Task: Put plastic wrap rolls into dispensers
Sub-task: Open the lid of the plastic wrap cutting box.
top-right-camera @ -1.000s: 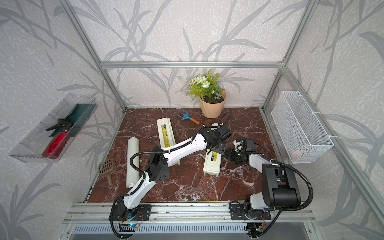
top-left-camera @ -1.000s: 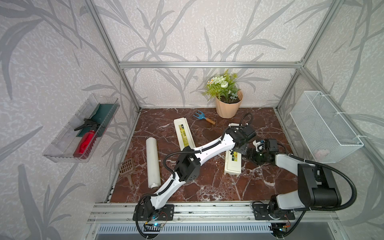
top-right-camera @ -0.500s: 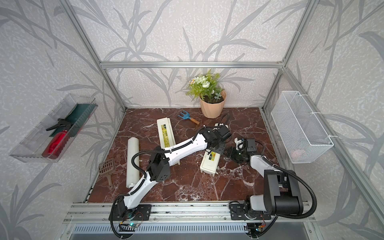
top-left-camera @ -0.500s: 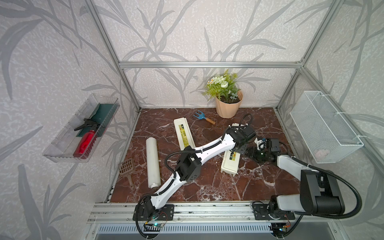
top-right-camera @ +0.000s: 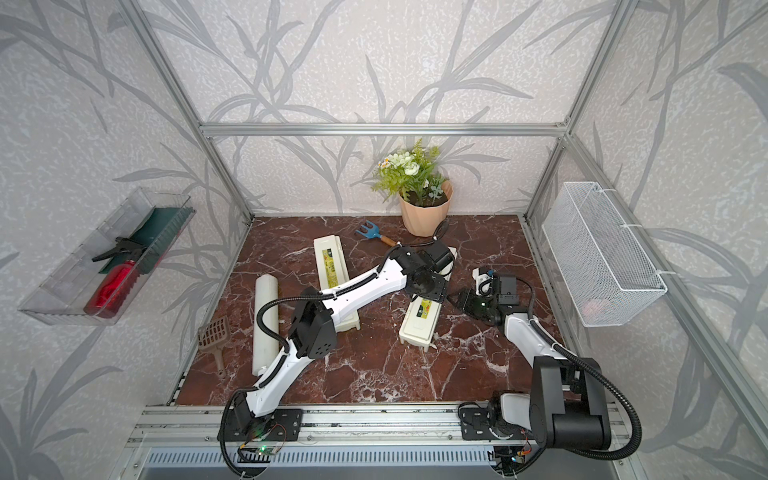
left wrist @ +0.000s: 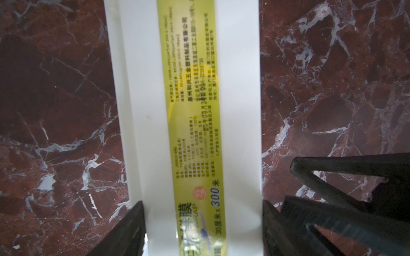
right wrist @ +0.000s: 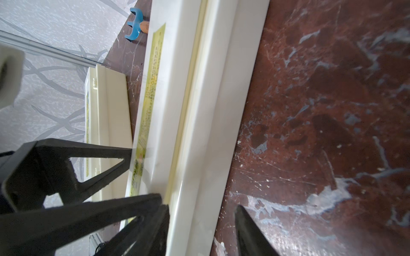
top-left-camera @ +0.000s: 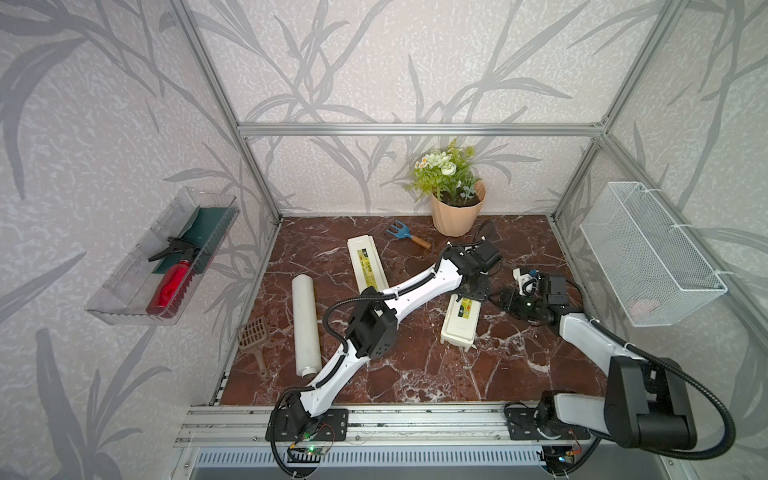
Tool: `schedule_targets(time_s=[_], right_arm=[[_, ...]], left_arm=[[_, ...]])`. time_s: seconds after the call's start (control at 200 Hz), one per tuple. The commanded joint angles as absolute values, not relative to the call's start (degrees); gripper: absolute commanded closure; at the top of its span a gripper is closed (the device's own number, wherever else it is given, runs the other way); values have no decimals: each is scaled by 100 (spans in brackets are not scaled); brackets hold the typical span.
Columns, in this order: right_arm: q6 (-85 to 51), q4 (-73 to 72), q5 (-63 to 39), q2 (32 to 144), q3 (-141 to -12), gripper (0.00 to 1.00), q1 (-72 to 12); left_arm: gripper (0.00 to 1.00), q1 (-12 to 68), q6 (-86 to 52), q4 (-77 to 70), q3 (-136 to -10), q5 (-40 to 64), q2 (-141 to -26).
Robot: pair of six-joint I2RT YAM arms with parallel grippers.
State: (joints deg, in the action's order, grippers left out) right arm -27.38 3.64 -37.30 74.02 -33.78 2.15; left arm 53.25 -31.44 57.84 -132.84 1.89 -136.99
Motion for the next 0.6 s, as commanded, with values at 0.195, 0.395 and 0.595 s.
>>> schedule_targets(time_s=[0.195,0.395,0.595], right_arm=[[-2715,261,-4028,7938,-4047,75,178],[-2726,243,-3964,8425,-4469,81,-39],[-2857,20,-3992,8764,-4777,82,-302]], left_arm=[[49,5046,-3078,5116,-12578,1167,-13107],[50,4985,-3095,4961,-12463,1391,-13068],[50,4948,-3135,4808,-12353,1511,-13025]])
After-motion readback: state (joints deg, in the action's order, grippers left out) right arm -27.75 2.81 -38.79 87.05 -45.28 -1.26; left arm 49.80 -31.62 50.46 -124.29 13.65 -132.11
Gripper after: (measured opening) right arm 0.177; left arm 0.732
